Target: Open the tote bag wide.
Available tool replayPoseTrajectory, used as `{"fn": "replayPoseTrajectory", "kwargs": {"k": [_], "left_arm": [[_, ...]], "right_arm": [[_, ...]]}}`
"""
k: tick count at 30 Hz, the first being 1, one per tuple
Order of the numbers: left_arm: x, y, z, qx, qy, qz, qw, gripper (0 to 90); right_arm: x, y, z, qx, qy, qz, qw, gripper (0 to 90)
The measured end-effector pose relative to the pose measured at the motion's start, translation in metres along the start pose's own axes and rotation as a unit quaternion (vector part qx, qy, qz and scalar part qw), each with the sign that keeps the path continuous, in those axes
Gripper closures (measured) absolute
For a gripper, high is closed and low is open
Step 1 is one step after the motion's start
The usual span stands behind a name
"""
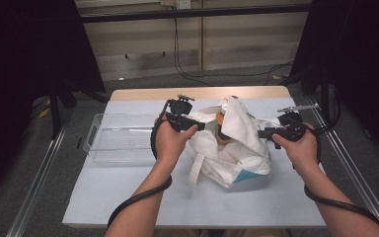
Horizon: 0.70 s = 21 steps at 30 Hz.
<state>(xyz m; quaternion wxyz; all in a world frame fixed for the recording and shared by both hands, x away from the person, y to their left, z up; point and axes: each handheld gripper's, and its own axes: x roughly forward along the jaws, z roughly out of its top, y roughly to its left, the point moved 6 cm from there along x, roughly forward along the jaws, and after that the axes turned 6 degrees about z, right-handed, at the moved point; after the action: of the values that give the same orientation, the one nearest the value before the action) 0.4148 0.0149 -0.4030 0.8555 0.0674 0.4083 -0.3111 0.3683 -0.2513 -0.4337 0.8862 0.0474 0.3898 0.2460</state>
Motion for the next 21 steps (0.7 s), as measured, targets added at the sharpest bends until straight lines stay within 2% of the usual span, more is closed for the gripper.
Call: {"fn": "replayPoseTrajectory", "kwargs": {"k": [1, 3, 5, 8, 9, 10, 12, 13, 14, 16, 21], "left_arm": [[0.001, -0.001, 0.000, -0.002, -0.001, -0.005, 1.0000, 61.8], [0.002, -0.002, -0.001, 0.000, 0.001, -0.005, 1.0000, 64.9], [0.004, -0.004, -0.002, -0.007, 0.004, -0.015, 0.9999, 66.3], [0.008, -0.006, -0.004, -0.005, 0.008, -0.020, 0.9998, 69.3], [0.009, -0.008, -0.005, -0.006, 0.011, -0.022, 0.9997, 70.4], [0.012, -0.009, -0.006, -0.002, 0.012, -0.021, 0.9997, 70.4], [0.014, -0.011, -0.006, -0.008, 0.012, -0.024, 0.9996, 70.0], [0.015, -0.010, -0.007, -0.004, 0.016, -0.023, 0.9996, 70.0], [0.017, -0.011, -0.007, -0.005, 0.014, -0.022, 0.9996, 69.6], [0.019, -0.011, -0.007, -0.007, 0.015, -0.025, 0.9995, 68.4], [0.021, -0.010, -0.007, -0.009, 0.016, -0.025, 0.9995, 68.2]], "right_arm": [[0.000, 0.000, 0.000, 0.000, 0.000, 0.000, 1.0000, 68.3], [-0.005, 0.004, 0.005, 0.002, -0.007, 0.009, 0.9999, 75.9], [-0.006, 0.006, 0.006, 0.002, -0.008, 0.014, 0.9999, 76.8], [-0.005, 0.013, 0.009, 0.003, -0.010, 0.030, 0.9995, 77.6], [-0.002, 0.018, 0.009, 0.003, -0.006, 0.040, 0.9992, 69.9], [0.000, 0.019, 0.008, 0.003, -0.005, 0.041, 0.9992, 64.8], [0.003, 0.022, 0.008, 0.000, -0.004, 0.042, 0.9991, 63.6], [0.003, 0.022, 0.008, 0.000, -0.004, 0.042, 0.9991, 63.6], [0.005, 0.023, 0.008, 0.001, -0.006, 0.045, 0.9990, 60.1], [0.012, 0.022, 0.007, -0.002, 0.003, 0.045, 0.9990, 45.6], [0.022, 0.017, 0.003, -0.004, 0.013, 0.038, 0.9992, 44.0]]}}
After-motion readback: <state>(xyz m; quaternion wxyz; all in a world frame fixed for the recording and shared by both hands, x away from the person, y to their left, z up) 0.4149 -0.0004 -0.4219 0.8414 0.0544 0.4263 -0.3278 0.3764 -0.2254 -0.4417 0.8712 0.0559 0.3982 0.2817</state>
